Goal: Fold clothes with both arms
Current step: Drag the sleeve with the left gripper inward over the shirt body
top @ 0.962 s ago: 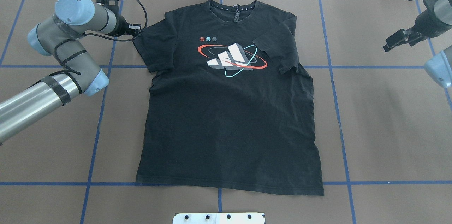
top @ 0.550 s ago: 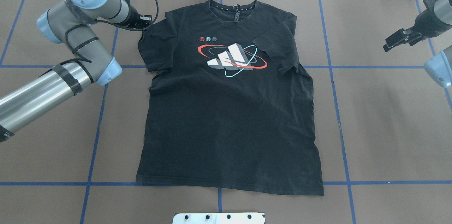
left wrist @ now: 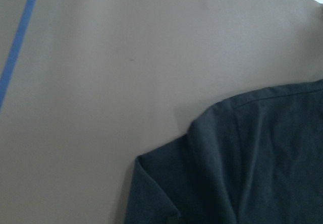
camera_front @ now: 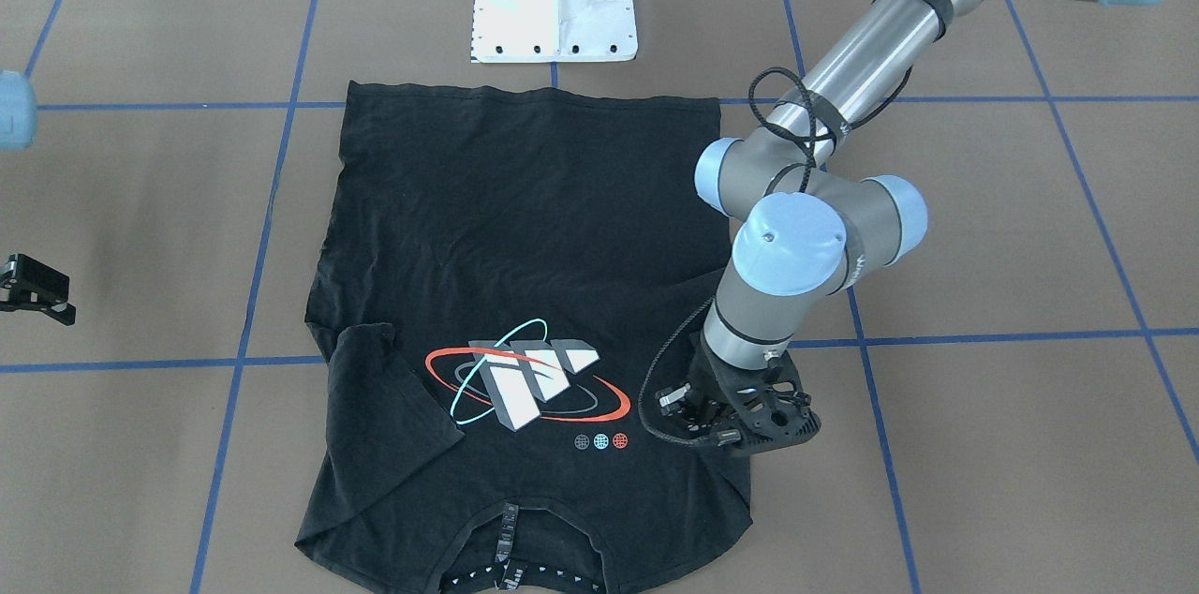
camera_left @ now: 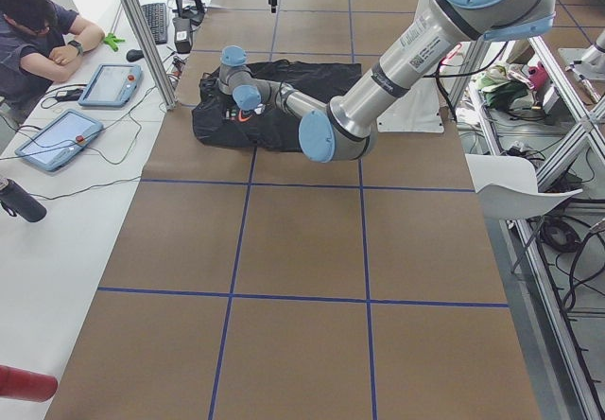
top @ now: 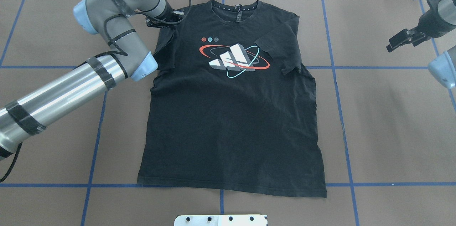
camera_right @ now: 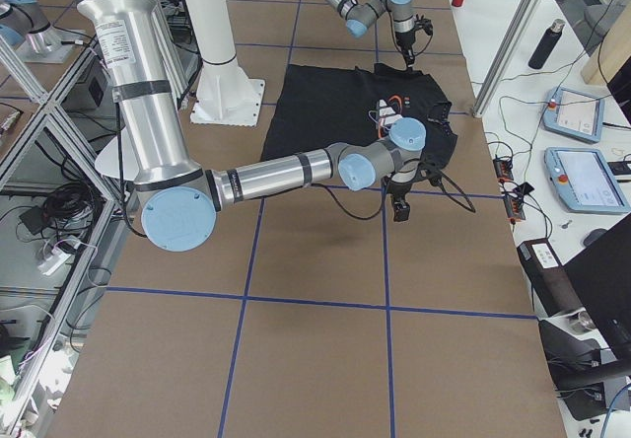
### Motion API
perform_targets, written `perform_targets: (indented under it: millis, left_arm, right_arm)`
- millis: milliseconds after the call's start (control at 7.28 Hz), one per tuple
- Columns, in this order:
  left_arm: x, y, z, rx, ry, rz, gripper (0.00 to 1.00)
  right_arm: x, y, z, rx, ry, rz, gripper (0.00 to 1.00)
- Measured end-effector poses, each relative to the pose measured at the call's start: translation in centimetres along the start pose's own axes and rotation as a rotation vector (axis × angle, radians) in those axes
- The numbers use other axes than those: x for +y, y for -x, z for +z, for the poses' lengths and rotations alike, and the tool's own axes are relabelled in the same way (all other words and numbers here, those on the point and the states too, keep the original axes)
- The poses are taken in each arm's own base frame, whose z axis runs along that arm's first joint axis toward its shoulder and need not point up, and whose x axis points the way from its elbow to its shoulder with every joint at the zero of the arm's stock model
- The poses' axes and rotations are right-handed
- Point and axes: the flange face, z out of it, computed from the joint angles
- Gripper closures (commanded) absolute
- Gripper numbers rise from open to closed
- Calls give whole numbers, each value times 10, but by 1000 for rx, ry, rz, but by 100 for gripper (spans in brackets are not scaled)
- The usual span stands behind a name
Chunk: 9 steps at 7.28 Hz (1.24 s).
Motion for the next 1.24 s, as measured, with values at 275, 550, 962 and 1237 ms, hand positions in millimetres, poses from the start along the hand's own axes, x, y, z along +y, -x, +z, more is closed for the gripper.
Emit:
perform_targets:
  millis: [275, 550, 962, 1237]
  left_arm:
    - [9, -24, 6, 1, 12, -37, 100]
    - [16, -36, 8, 5, 19, -49, 6]
    - [23, -49, -2, 46, 18, -23, 0]
    - [33, -49, -27, 107, 8, 37, 0]
  right_arm:
    - [0, 0, 0, 0, 0, 0, 0]
    - [1, 0, 0, -1, 1, 0, 0]
    - [1, 0, 0, -2, 1, 2, 0]
    - [0, 8, -4, -9, -7, 37, 0]
